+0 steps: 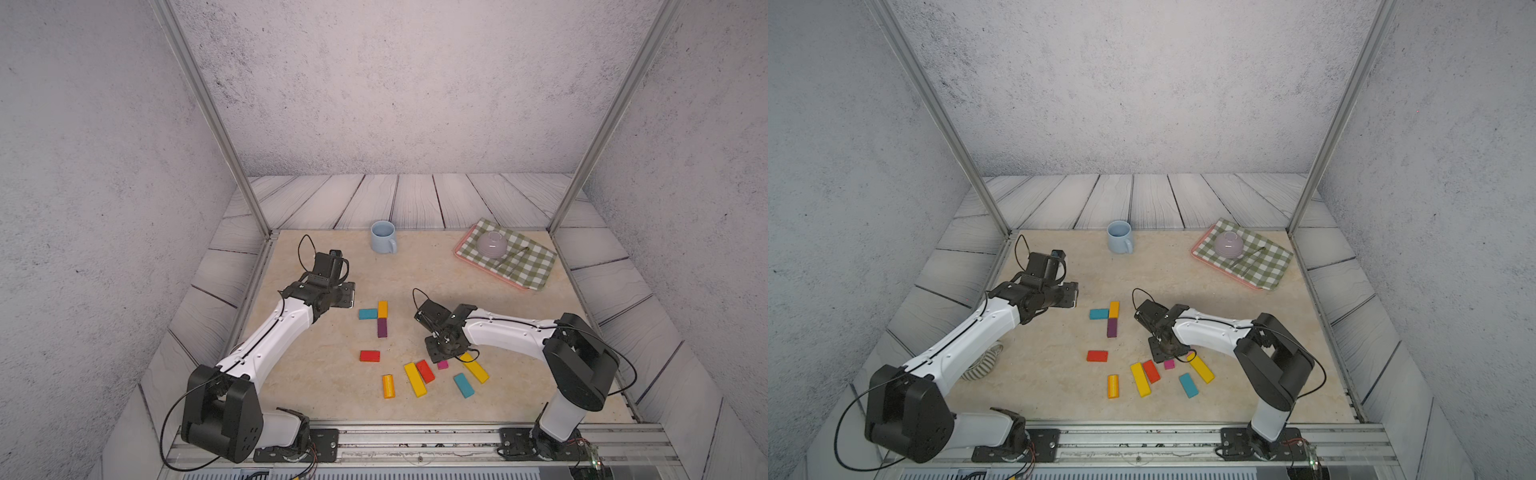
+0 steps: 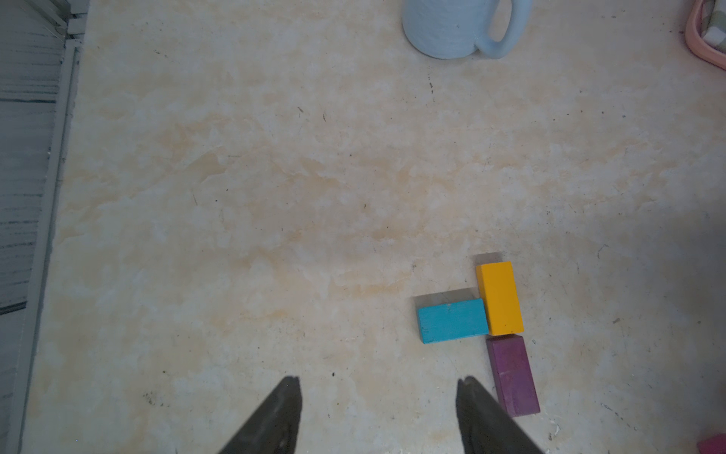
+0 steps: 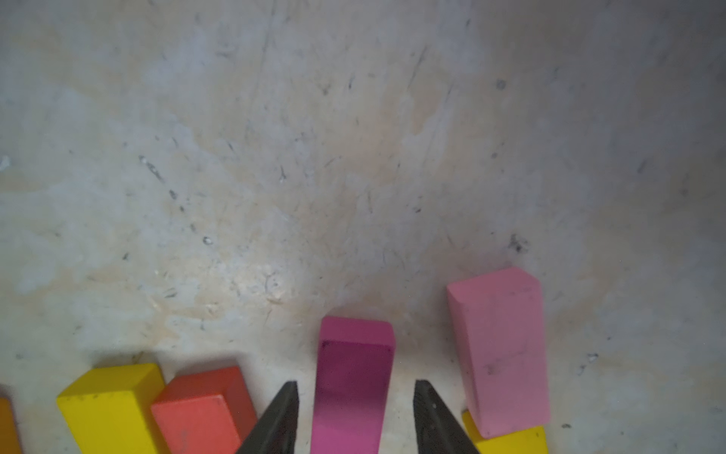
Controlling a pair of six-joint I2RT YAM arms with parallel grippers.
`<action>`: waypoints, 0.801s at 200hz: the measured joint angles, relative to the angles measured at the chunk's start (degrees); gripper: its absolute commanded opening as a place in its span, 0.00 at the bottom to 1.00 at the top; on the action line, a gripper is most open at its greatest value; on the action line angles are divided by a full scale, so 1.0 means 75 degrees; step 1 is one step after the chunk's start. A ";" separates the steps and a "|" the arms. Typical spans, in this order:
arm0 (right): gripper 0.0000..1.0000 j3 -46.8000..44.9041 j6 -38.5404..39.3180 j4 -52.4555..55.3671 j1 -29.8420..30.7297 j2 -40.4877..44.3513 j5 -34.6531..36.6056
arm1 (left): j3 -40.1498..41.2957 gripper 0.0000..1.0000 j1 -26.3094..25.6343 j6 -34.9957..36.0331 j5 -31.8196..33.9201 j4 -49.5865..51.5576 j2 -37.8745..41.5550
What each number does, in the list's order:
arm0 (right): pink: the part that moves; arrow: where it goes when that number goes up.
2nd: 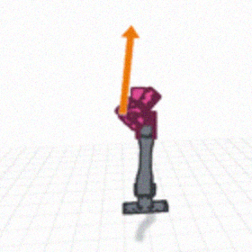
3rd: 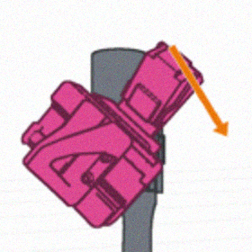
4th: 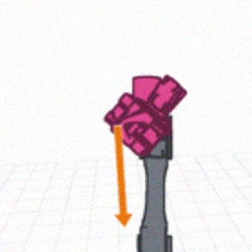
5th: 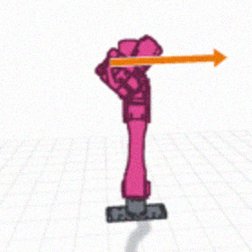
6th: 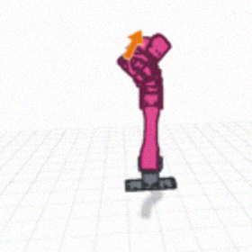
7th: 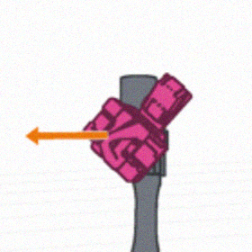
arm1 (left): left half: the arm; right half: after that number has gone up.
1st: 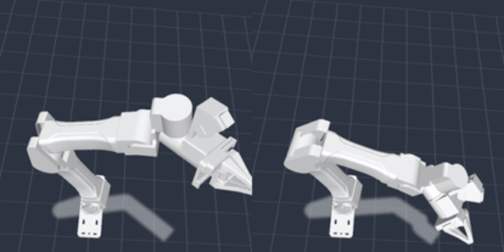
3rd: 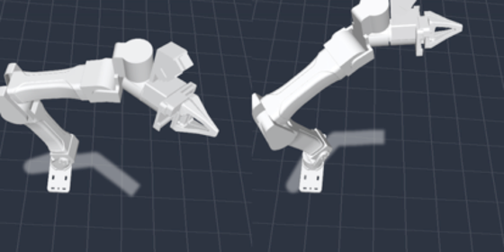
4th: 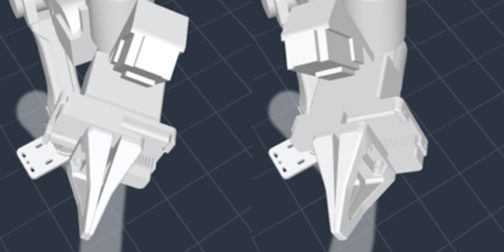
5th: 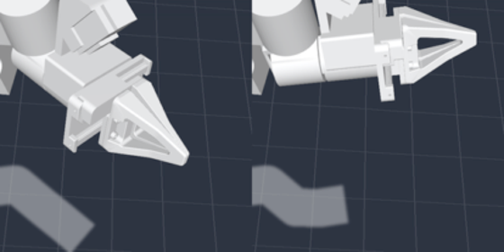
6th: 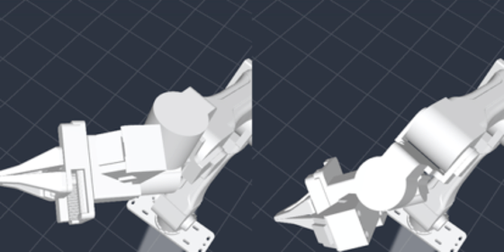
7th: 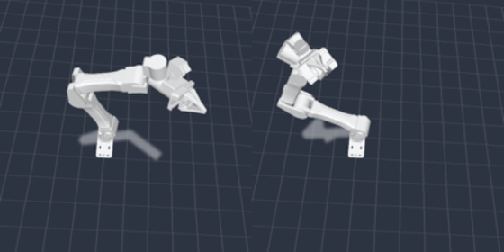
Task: Assemble the letter t with building blocks
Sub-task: Pick up the building block from the center of the board.
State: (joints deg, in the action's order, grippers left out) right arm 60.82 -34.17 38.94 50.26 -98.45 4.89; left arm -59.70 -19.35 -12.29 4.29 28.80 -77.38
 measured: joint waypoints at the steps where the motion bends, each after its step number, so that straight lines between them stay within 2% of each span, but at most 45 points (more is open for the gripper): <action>1: 0.48 0.0000 0.0000 0.0000 0.0000 -0.0006 -0.0012 | 0.0000 0.66 0.0000 0.0000 0.0000 0.0000 0.0000; 76: 0.40 0.0038 -0.0032 0.0061 -0.0038 -0.0353 -0.0391 | -0.0003 0.66 0.0000 0.0003 0.0000 0.0003 0.0000; 118: 0.29 0.0262 -0.0009 0.0256 -0.0070 -0.0519 -0.0411 | -0.0003 0.66 0.0000 0.0003 0.0009 0.0009 0.0000; 143: 0.25 0.0740 0.0303 0.0522 -0.0111 -0.0711 -0.0350 | -0.0003 0.66 0.0000 0.0003 0.0041 0.0009 0.0000; 160: 0.17 0.1431 0.0813 0.0746 -0.0207 -0.0921 -0.0236 | -0.0003 0.66 0.0000 -0.0009 0.0067 0.0015 0.0000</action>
State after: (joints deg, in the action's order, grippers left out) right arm 71.55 -28.08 44.53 48.71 -105.36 3.11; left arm -59.72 -19.35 -12.36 4.80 28.91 -77.38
